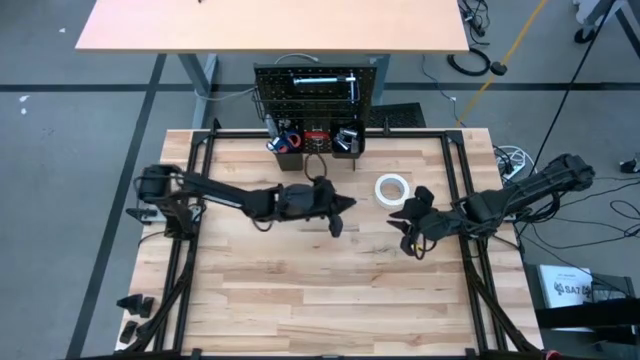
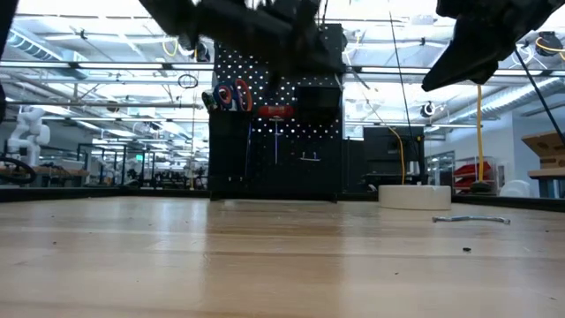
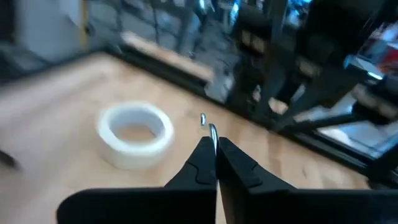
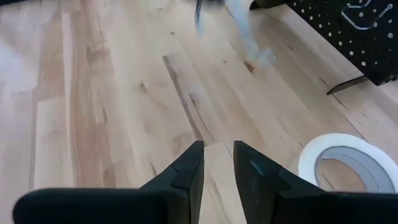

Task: Hang tools onto peg board
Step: Put the top hanger hook into the right black bin on the peg board

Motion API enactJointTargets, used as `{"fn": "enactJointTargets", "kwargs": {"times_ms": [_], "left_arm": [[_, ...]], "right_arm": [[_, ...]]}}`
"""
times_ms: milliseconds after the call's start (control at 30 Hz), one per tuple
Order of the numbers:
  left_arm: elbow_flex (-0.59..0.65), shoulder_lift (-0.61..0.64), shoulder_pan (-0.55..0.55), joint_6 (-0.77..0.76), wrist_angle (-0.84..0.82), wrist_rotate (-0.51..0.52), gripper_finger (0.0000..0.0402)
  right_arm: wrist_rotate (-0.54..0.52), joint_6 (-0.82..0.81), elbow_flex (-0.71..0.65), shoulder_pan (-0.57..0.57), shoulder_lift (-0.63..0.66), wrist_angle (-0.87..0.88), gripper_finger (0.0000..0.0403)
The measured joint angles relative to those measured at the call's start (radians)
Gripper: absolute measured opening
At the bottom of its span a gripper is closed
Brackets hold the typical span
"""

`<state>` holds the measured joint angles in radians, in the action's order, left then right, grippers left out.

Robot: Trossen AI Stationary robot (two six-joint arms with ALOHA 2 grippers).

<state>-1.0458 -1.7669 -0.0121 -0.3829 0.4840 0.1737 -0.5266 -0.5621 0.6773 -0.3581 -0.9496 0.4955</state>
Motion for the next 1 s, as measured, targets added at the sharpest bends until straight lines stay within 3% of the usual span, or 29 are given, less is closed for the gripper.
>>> {"fn": "enactJointTargets", "kwargs": {"times_ms": [200, 433, 633, 1000], "left_arm": [[0.0, 0.153, -0.011, 0.157, -0.083, 0.153, 0.0], [-0.05, 0.233, 0.054, 0.336, -0.17, 0.235, 0.0], [-0.159, 0.217, 0.151, 0.436, -0.327, 0.239, 0.0], [-0.169, 0.179, 0.238, 0.501, -0.303, 0.171, 0.0]], "right_arm": [[-0.025, 0.0, 0.0, -0.004, -0.01, -0.004, 0.0078], [-0.028, 0.0, 0.0, -0.004, -0.016, -0.018, 0.0077], [-0.032, 0.005, 0.0, -0.004, -0.016, -0.021, 0.0077], [-0.06, 0.024, 0.0, -0.004, -0.016, -0.025, 0.0077]]}}
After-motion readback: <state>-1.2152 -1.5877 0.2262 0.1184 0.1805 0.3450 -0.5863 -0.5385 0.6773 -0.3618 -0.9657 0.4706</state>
